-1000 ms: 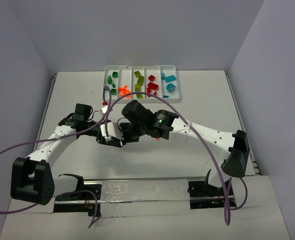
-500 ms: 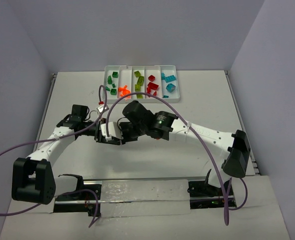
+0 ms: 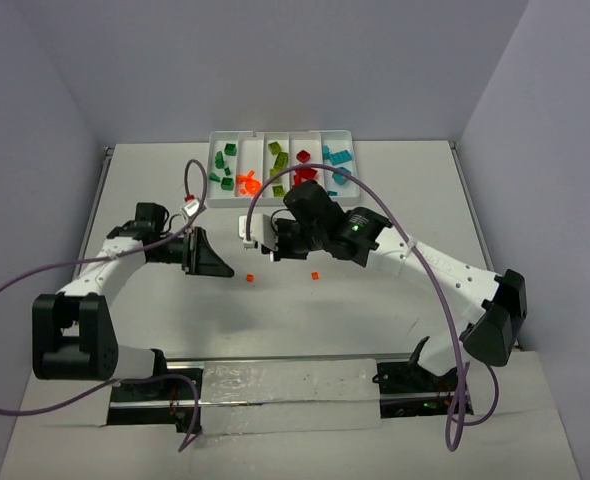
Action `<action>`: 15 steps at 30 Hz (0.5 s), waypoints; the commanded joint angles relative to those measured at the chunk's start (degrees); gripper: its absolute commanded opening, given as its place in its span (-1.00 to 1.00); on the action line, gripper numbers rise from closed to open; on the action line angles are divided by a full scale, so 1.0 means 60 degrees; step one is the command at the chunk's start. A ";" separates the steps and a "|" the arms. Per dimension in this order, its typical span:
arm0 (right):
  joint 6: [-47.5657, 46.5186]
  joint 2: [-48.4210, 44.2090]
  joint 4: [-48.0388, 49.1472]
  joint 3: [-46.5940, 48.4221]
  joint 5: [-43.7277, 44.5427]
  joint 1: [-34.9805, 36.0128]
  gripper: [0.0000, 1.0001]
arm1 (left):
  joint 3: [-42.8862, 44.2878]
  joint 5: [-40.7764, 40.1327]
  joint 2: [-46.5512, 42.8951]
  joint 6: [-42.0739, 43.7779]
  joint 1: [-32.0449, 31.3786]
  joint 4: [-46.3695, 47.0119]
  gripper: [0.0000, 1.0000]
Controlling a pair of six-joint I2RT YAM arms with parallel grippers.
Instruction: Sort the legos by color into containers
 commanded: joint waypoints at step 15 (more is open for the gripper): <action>0.2185 0.0957 0.1467 0.0775 -0.0769 -0.1933 -1.00 | 0.7496 -0.9908 0.4849 -0.2682 0.0054 0.4103 -0.99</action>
